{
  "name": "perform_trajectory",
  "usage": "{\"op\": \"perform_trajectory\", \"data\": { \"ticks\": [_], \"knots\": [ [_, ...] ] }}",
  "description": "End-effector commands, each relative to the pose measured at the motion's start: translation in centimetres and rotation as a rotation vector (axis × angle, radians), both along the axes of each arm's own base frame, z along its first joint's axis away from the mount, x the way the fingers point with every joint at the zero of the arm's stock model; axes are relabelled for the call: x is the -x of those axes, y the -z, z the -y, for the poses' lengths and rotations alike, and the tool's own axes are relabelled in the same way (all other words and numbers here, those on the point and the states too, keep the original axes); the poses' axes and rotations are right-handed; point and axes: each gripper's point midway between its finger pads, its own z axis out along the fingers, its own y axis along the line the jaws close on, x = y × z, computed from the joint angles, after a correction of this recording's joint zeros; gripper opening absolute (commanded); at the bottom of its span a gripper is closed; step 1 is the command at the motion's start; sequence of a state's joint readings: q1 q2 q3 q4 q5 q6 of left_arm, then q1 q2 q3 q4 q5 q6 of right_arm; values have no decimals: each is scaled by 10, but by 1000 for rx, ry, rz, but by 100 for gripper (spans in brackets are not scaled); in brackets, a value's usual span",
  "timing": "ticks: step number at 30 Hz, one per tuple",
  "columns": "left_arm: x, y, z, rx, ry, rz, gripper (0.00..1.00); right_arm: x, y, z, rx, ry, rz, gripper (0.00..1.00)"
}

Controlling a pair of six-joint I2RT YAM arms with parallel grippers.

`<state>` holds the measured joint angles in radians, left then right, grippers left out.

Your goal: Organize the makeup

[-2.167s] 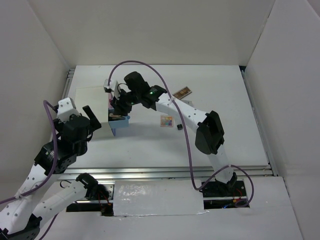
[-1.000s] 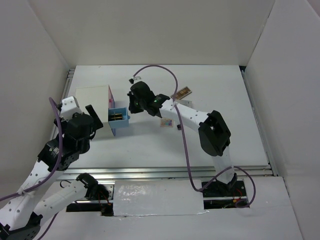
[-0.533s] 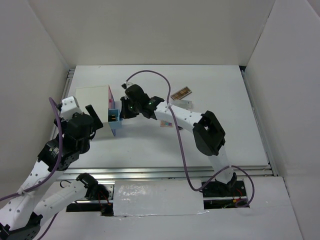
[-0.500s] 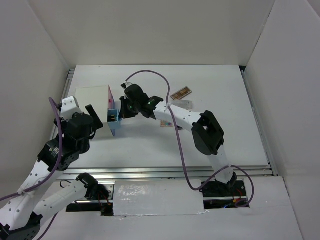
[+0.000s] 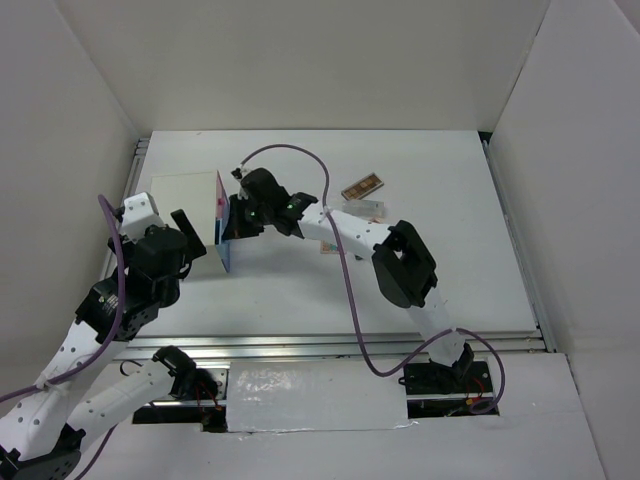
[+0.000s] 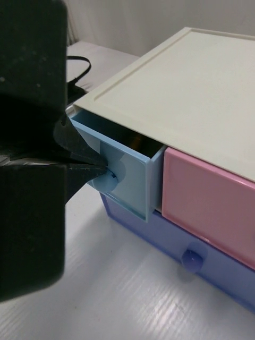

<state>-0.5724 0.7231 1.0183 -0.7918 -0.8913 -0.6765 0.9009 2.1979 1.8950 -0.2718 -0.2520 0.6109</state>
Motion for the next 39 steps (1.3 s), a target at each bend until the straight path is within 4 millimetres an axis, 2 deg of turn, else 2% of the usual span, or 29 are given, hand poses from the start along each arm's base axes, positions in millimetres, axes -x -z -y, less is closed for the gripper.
{"op": "perform_trajectory", "data": {
  "ticks": [1, 7, 11, 14, 15, 16, 17, 18, 21, 22, 25, 26, 32, 35, 39],
  "knots": [
    [-1, -8, -2, -2, -4, 27, 99, 16, -22, -26, -108, -78, -18, 0],
    [-1, -7, -3, -4, -9, 25, 99, 25, -25, -36, -170, -125, -56, 0],
    [0, -7, -3, -4, -11, 26, 99, 24, -28, -35, -176, -118, -53, 0],
    [0, -7, -4, -4, -12, 26, 99, 15, -18, -22, -125, -40, -49, 1],
    [0, -8, -5, -5, -15, 27, 99, 3, -9, -7, -100, 20, -57, 1],
    [0, -7, -4, -3, -16, 27, 99, -1, -5, 0, -107, 46, -83, 1],
    [0, -7, -4, -5, -16, 26, 99, -6, -11, 2, -150, 49, -72, 1],
    [0, -8, -4, -3, -14, 29, 100, -6, -3, 15, -149, 60, -99, 1],
    [-1, -8, -3, -1, -5, 30, 100, -16, -3, 31, -153, 109, -91, 10],
    [-1, -8, -2, -2, -4, 28, 99, -17, -1, 35, -154, 106, -98, 21],
    [-1, -8, -2, -3, -4, 25, 99, -28, -16, 34, -286, 38, -70, 43],
    [-1, -7, -2, -4, -2, 23, 100, -37, -25, 33, -339, 30, -43, 45],
    [0, -8, -3, 1, -2, 33, 99, -81, -29, 35, -531, 11, -59, 57],
    [-1, -8, -2, 3, 1, 33, 100, -93, -36, 29, -654, -48, -93, 58],
    [-1, -8, -1, 0, 5, 31, 99, -106, -31, 16, -685, -72, -139, 58]
  ]
}}
